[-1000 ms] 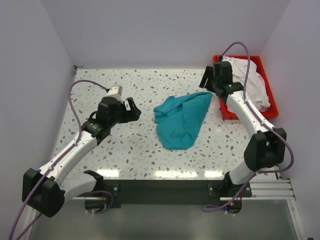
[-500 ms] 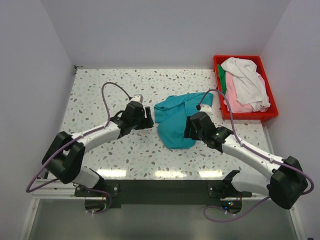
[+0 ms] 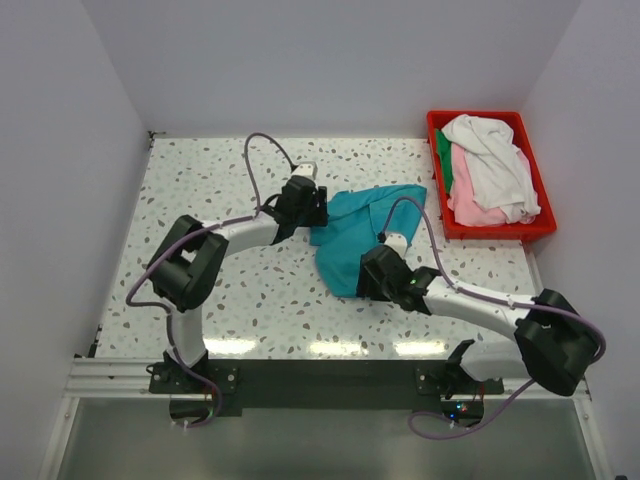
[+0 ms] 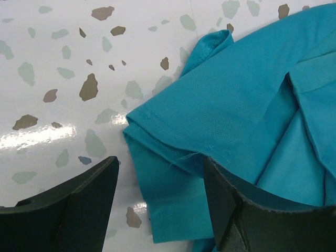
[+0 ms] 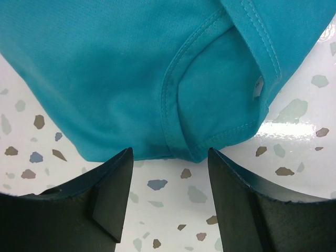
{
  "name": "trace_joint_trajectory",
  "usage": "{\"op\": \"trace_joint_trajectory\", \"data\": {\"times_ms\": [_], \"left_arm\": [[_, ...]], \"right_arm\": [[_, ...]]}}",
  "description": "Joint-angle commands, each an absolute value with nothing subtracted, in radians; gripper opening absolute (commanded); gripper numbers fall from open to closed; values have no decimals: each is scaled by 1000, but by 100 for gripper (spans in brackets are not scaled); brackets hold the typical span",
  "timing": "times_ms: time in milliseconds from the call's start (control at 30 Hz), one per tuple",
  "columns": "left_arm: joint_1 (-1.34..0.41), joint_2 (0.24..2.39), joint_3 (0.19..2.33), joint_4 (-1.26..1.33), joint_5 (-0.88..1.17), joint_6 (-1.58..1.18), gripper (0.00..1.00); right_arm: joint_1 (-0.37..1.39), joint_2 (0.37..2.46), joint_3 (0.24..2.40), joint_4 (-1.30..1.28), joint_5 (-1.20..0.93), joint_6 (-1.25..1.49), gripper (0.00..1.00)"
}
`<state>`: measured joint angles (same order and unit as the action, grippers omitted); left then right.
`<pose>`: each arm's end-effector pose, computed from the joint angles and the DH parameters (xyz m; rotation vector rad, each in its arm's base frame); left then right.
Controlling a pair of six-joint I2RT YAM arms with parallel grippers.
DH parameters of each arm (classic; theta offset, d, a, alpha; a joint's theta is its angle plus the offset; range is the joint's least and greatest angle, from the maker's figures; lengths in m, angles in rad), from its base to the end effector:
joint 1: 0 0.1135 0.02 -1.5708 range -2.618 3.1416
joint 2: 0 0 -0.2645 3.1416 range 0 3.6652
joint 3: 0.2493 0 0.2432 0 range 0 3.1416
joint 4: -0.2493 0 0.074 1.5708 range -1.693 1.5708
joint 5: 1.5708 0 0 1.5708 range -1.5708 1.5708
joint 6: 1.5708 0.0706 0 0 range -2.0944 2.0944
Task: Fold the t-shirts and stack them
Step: Flatten the tshirt out
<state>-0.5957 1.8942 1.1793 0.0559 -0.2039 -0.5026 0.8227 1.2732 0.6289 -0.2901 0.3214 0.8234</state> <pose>0.3677 -0.2320 0.1675 -0.0080 2.2403 -0.3774 0.1869 0.1686 0.1594 0.1324 2.4625 0.3233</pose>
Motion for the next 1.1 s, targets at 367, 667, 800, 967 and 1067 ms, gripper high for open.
{"op": "trace_joint_trajectory", "data": {"times_ms": [367,667,800,967,1067], "left_arm": [[-603,2088,1353,176,-120,-357,73],[-591,2043,1402,167,-245,-365,34],[-558,1979,1405,115,-323,-402,18],[-485,1841,1303,75,-371,-491,0],[-471,1723,1232,98,-387,-491,0]], "right_arm": [[834,1397,620,-189,357,847,21],[833,1275,679,-369,458,822,0],[830,1145,733,-483,532,799,0],[816,1023,848,-626,639,755,0],[815,976,940,-690,708,715,0]]}}
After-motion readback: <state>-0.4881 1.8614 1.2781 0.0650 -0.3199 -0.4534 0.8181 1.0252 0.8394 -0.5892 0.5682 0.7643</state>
